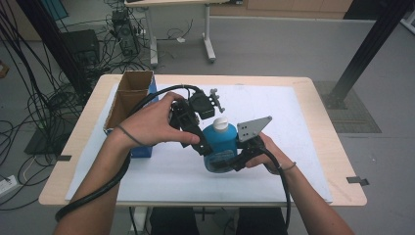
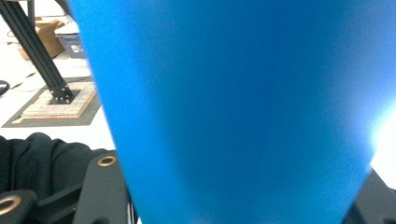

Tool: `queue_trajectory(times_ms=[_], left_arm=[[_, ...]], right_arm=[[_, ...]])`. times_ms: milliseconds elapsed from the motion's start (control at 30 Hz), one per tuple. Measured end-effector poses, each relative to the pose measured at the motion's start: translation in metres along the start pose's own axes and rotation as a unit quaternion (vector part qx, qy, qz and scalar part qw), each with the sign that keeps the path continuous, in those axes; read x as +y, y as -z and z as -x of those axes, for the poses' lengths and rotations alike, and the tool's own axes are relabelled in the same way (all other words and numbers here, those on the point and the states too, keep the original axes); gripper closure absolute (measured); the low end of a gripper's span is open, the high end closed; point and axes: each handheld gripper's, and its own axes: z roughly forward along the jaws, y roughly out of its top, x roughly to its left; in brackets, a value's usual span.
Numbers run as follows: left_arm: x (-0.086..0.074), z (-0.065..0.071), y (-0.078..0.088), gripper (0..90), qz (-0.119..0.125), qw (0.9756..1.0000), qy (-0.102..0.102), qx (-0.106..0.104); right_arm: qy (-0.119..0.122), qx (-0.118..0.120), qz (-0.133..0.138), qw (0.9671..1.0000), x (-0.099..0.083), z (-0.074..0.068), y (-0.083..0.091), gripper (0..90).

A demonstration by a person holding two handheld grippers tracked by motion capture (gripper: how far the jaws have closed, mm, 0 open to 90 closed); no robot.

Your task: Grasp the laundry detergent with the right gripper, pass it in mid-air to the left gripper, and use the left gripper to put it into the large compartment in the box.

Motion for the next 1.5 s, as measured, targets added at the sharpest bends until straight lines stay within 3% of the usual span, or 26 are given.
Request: queue_trajectory(times_ms=[700, 1500], left_arm=[[0.010, 0.007, -0.006, 6.6, -0.019, 0.9994, -0.028, -0.006], [0.018, 0.013, -0.012, 6.7, -0.030, 0.9989, -0.036, -0.007]], right_arm=[[0.011, 0.017, -0.001, 0.9998, 0.008, -0.002, -0.014, 41.5], [0.016, 0.024, 0.000, 0.9996, 0.011, -0.006, -0.018, 41.4]])
